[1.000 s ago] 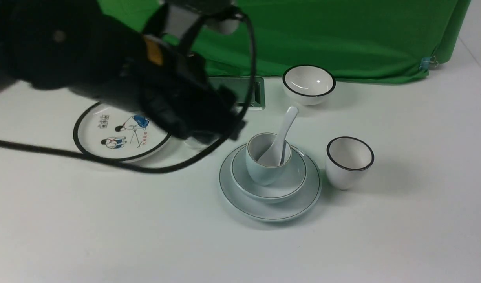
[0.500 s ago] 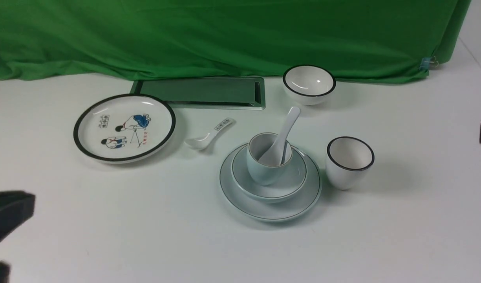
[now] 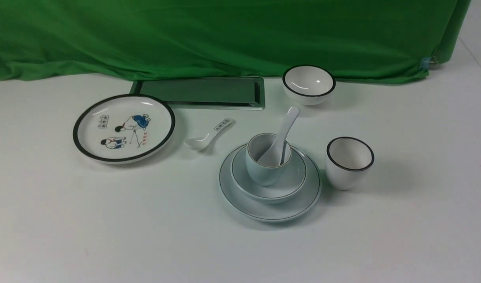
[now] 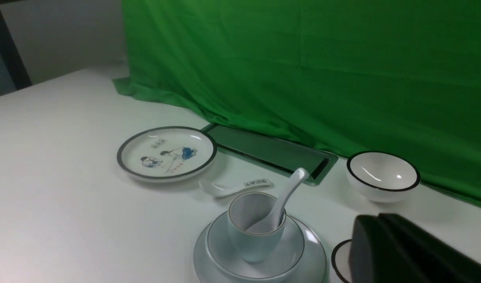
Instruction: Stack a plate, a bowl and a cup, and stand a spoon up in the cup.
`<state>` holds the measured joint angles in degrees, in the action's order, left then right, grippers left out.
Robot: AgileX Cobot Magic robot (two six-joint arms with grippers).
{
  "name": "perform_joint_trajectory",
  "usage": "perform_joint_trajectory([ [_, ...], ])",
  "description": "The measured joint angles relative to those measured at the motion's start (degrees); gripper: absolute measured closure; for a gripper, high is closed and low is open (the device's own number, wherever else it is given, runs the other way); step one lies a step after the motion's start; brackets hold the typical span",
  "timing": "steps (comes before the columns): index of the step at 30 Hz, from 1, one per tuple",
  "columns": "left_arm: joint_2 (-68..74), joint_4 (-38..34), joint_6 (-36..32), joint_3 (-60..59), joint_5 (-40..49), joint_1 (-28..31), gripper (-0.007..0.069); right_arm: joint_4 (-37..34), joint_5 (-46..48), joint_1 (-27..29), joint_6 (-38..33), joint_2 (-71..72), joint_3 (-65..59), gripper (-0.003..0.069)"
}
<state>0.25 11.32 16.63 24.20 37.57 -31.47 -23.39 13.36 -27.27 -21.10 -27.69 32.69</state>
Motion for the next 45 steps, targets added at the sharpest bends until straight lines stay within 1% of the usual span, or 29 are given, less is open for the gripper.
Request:
perform_joint_trajectory([
  [14,1.51,0.00,0.00,-0.05,-0.44,0.00,0.0656,-0.11,-0.44,0.00,-0.24,0.00,-0.30,0.0587],
  [17,1.51,0.00,0.00,-0.05,-0.51,0.00,0.0656,0.74,-1.24,0.51,-0.31,0.82,-1.30,0.0585],
  [20,1.51,0.00,0.00,-0.05,-0.58,0.00,0.0656,2.27,-2.08,3.47,0.55,4.16,-4.21,0.0613],
  [21,1.51,0.00,0.00,-0.05,-0.58,0.00,0.0656,4.44,-2.59,5.92,2.93,6.01,-6.48,0.0641],
  [22,1.51,0.00,0.00,-0.05,-0.58,0.00,0.0656,6.11,-3.03,7.57,4.99,7.12,-8.01,0.0647],
  [25,1.51,0.00,0.00,-0.05,-0.58,0.00,0.0656,14.41,-3.60,14.62,14.52,11.32,-14.94,0.0650],
  [26,1.51,0.00,0.00,-0.05,-0.58,0.00,0.0656,18.81,-3.60,18.20,18.87,13.94,-18.96,0.0650],
  [27,1.51,0.00,0.00,-0.05,-0.58,0.00,0.0656,20.71,-3.60,19.82,20.59,15.36,-20.93,0.0650],
  [28,1.51,0.00,0.00,-0.05,-0.58,0.00,0.0656,20.71,-3.60,19.82,20.59,15.36,-21.42,0.0650],
  [29,1.51,0.00,0.00,-0.05,-0.58,0.00,0.0656,23.39,-3.60,22.31,22.97,18.31,-24.65,0.0650],
  [31,1.51,0.00,0.00,-0.05,-0.58,0.00,0.0656,25.36,-3.60,24.96,24.64,21.53,-28.74,0.0650],
  [34,1.51,0.00,0.00,-0.05,-0.58,0.00,0.0656,26.32,-3.34,26.88,25.70,25.51,-32.61,0.0651],
  [39,1.51,-0.04,0.00,-0.05,-0.69,0.00,0.0656,26.80,-0.15,27.09,27.52,27.56,-33.20,0.0651],
  [45,1.51,-0.04,0.00,-0.05,-0.75,0.00,0.0656,26.85,0.06,27.09,27.69,27.69,-33.20,0.0651],
])
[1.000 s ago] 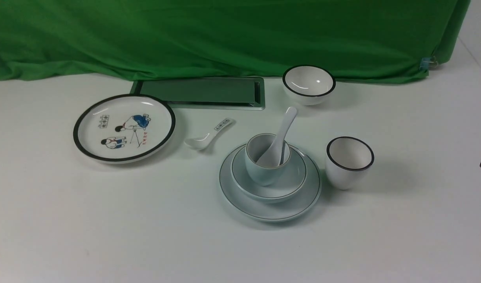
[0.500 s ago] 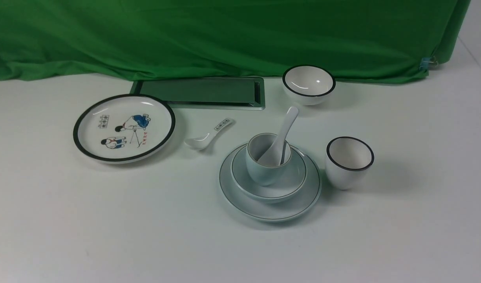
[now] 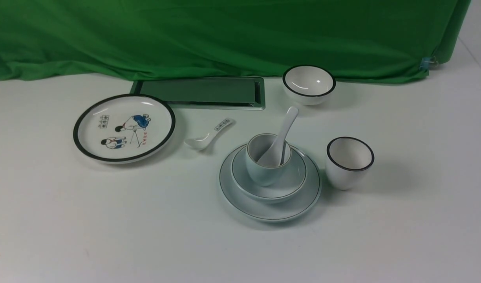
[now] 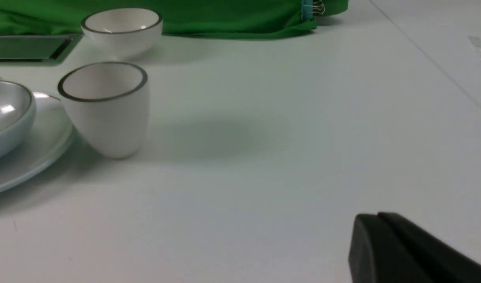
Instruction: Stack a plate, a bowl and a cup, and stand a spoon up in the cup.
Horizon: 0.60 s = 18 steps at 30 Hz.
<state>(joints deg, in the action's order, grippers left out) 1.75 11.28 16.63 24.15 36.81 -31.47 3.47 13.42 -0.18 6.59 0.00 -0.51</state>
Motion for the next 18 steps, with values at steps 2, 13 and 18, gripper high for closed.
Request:
perform_joint_trajectory([
  [2,0.00,0.05,0.00,0.00,0.00,0.00,0.0656,0.00,0.00,0.00,0.00,0.00,0.00,0.0646],
  [13,0.00,0.05,0.00,0.00,0.00,0.00,0.0656,0.00,0.05,0.00,0.00,0.00,0.00,0.0621],
  [18,0.00,0.10,0.00,0.00,0.00,0.00,0.0656,0.00,0.05,0.00,0.00,0.00,0.00,0.0609],
])
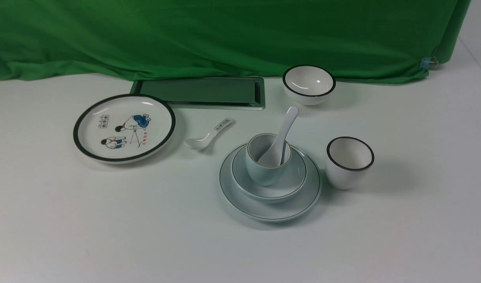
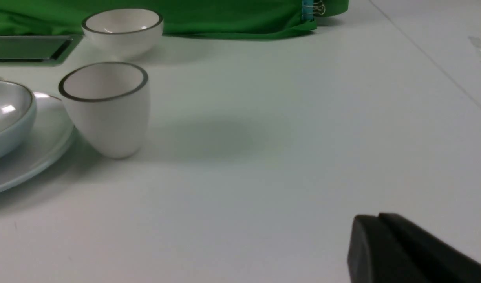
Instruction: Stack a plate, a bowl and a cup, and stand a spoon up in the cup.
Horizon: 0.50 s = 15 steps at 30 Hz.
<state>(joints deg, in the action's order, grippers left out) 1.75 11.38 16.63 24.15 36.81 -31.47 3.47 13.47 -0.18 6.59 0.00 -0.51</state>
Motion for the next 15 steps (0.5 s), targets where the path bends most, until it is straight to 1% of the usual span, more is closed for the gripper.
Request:
perform_joint_trajectory([
  [6,0.00,0.12,0.00,-0.15,-0.35,0.00,0.0656,0.00,0.00,0.00,0.00,0.00,0.00,0.0596],
  [9,0.07,0.27,0.00,-2.14,-3.89,0.08,0.0656,0.00,0.00,0.00,0.02,0.00,0.00,0.0589],
  [10,0.06,-0.16,-0.64,-5.24,-8.31,0.78,0.0656,0.00,0.00,0.00,0.02,0.00,0.00,0.0587],
  [13,0.13,-3.45,-5.07,-9.44,-15.44,4.79,0.0656,0.00,0.00,0.00,0.02,0.00,0.00,0.0581],
  [15,0.13,-7.97,-11.39,-12.52,-22.45,9.34,0.0656,0.00,0.00,0.00,0.02,0.00,0.00,0.0578],
])
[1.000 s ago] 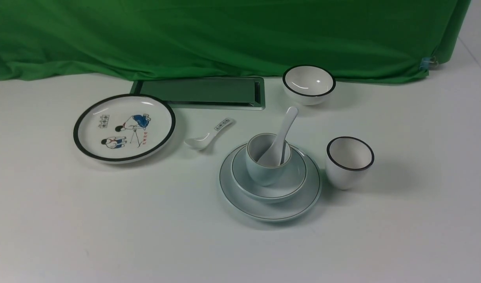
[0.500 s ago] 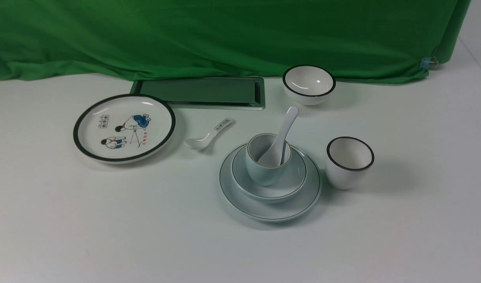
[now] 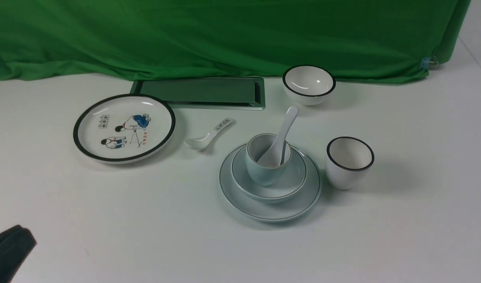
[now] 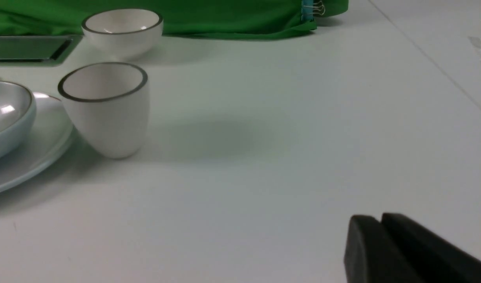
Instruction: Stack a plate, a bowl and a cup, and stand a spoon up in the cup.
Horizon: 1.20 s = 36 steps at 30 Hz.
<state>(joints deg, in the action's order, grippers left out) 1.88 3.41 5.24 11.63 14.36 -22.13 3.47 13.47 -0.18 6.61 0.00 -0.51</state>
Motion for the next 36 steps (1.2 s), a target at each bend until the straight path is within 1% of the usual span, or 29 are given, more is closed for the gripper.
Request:
perform_joint_trajectory([
  [1,0.01,-3.09,-5.77,-2.30,-4.35,3.57,0.0656,0.00,0.00,0.00,0.00,0.00,0.00,0.0575],
  [3,0.01,-6.17,-11.27,-5.16,-10.14,9.95,0.0656,0.00,0.00,0.00,0.00,0.00,0.00,0.0570],
  [4,0.01,-6.79,-12.93,-6.60,-12.08,13.17,0.0656,0.00,0.00,0.00,0.00,0.00,0.00,0.0568],
  [5,0.01,-7.09,-13.67,-7.66,-13.17,15.68,0.0656,0.00,0.00,0.00,0.00,0.00,0.00,0.0565],
  [6,0.01,-7.10,-13.94,-8.16,-13.29,16.29,0.0656,0.00,0.00,0.00,0.00,0.00,0.00,0.0563],
  [7,0.01,-7.51,-14.34,-10.24,-13.31,22.00,0.0656,0.00,0.00,0.00,0.00,0.00,0.00,0.0557],
  [8,0.01,-7.54,-14.34,-10.97,-12.66,23.92,0.0656,0.00,0.00,0.00,0.00,0.00,0.00,0.0555],
  [9,0.01,-7.54,-14.22,-11.23,-12.40,24.36,0.0656,0.00,0.00,0.00,0.00,0.02,0.00,0.0554],
  [10,-0.05,-7.55,-13.76,-11.62,-10.87,26.64,0.0656,0.00,0.00,0.00,0.00,0.02,0.00,0.0552],
  [12,-1.23,-7.74,-12.21,-11.91,-7.36,29.10,0.0656,0.00,0.00,0.00,0.00,0.02,0.00,0.0547],
  [13,-1.23,-7.74,-12.09,-11.91,-6.94,29.22,0.0656,0.00,0.00,0.00,0.00,0.02,0.00,0.0547],
  [14,-1.75,-7.95,-11.57,-11.97,-2.84,29.73,0.0656,0.00,0.00,0.00,0.00,0.02,0.00,0.0543],
  [15,-1.75,-8.00,-11.57,-12.03,-1.46,29.77,0.0656,0.00,0.00,0.00,0.00,0.02,0.00,0.0540],
  [24,-1.75,-6.03,-11.91,-12.03,-1.87,29.77,0.0656,0.00,0.07,0.00,0.00,0.02,0.00,0.0522],
  [36,-1.75,-5.83,-11.95,-12.03,-2.23,29.77,0.0655,0.00,0.10,0.00,0.00,0.02,0.00,0.0494],
])
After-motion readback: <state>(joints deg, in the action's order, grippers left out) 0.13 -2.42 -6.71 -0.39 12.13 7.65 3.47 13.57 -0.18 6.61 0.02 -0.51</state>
